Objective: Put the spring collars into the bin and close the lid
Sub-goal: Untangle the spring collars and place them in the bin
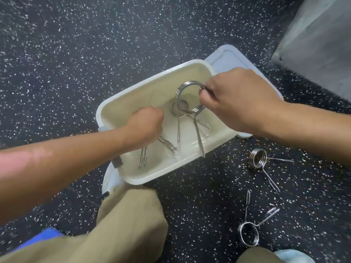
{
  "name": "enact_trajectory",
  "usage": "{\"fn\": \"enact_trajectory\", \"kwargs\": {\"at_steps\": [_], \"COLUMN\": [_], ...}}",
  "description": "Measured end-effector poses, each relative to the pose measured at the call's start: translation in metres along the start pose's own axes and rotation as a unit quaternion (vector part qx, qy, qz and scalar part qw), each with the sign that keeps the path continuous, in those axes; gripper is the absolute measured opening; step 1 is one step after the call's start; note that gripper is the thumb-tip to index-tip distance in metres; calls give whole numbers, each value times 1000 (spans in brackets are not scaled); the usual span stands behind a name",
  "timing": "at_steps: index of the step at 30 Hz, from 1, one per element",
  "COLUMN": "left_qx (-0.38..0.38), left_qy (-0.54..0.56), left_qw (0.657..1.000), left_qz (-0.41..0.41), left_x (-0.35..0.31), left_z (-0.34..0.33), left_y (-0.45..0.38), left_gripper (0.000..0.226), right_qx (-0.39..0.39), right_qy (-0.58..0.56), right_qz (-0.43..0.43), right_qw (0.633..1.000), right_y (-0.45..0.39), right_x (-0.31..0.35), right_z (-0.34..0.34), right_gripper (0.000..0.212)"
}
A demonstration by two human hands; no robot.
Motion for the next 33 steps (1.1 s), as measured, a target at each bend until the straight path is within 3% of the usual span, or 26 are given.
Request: {"fn": "enact_trajectory", "kwargs": {"at_steps": [7,10,15,19,26,33], "left_qx": [49,67,57,29,22,-4], "left_qy": [9,19,41,26,10,-12], "left_qw": [998,997,996,997,996,996], "left_qz": [-30,-44,-59,-70,-87,-94], "left_x": [0,1,12,13,1,-3], "left_z": [0,2,20,28,25,33], "left_y": [3,14,41,55,51,49], "left_gripper": [25,38,44,42,42,44], "right_qx": [161,180,232,261,286,219], "right_qy": [-70,-13,-21,31,27,-4], "right_qz": [-50,-61,-99,-112,-137,-142], "right_qw": [983,982,967,958,948,965], "right_y": [-59,-71,-78,-77,-82,-76], "right_x": [5,5,3,3,0,-2], "right_z": [-50,-76,-107,-110,-123,-112], "right_gripper": [44,37,8,19,31,34]}}
Point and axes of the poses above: each hand's wrist, its own y-axis away from the middle knuckle, its own z-axis out of the back of the hand, x = y × z, the point moved 7 cm from there along -y, towards the middle knuckle, and after that the axes turned 9 degrees about x, right-handed, at the moved point
